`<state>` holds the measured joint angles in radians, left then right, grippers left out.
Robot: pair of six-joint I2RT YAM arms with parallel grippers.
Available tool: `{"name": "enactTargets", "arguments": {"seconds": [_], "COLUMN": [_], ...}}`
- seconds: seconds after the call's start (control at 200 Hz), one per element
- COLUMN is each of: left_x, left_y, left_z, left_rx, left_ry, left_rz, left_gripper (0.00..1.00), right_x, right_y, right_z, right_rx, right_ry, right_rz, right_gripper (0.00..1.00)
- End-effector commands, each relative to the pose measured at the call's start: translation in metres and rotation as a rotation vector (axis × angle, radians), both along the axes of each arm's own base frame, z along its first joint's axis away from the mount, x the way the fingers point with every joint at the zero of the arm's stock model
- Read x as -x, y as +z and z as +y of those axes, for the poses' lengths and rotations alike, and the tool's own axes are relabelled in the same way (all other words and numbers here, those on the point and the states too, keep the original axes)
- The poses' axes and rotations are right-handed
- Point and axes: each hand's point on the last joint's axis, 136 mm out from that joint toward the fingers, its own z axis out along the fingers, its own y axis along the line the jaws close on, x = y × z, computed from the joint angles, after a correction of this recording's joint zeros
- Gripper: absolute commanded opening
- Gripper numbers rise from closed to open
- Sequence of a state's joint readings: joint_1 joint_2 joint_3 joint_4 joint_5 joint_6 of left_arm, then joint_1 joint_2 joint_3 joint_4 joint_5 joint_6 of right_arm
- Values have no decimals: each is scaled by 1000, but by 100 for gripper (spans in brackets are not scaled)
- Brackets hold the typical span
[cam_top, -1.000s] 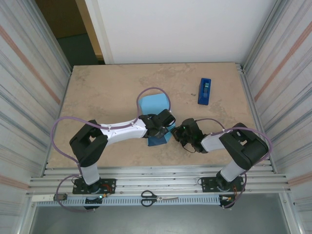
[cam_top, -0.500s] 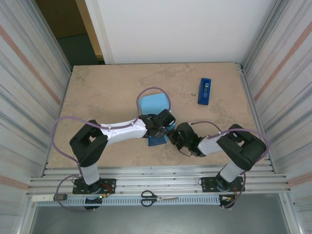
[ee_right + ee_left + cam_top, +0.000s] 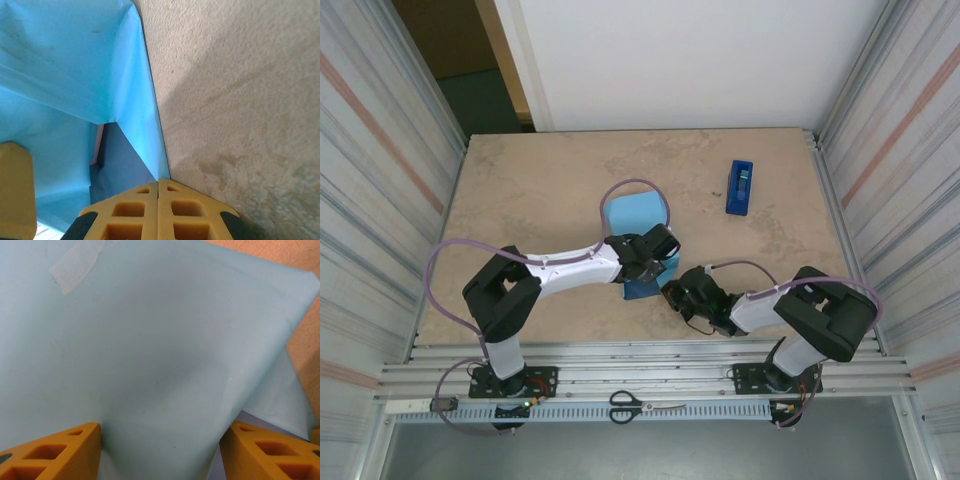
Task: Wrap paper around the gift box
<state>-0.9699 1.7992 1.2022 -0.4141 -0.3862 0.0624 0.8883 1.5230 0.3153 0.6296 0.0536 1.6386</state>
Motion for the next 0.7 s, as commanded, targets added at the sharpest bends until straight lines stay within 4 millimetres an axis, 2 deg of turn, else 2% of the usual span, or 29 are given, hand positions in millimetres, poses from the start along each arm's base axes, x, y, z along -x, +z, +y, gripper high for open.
{"name": "enactTargets", "arguments": {"seconds": [0.0,0.17,0.331,0.541,0.696], "left_x": [46,47,47,47,48], "left_y": [-67,-66,-68,-68,-67], "left_z": [32,32,32,31,32], "left_rx": [-142,-136,-134,-132,-131], "left_ry": [-9,-6,-4,-6,-4], "left_rz": [255,258,261,265,265], "left_gripper": [61,61,61,61,61], "right_x": [8,-9,-22,-24,-22], "right_y": [-7,4,3,0,-6], "right_z": [-5,-17,-27,-7,-10], "right_rx": [27,34,56,18,25], "right_ry": [28,1,12,81,64], "right_rz": [26,-3,1,5,11], "right_gripper": [0,0,0,0,0]}}
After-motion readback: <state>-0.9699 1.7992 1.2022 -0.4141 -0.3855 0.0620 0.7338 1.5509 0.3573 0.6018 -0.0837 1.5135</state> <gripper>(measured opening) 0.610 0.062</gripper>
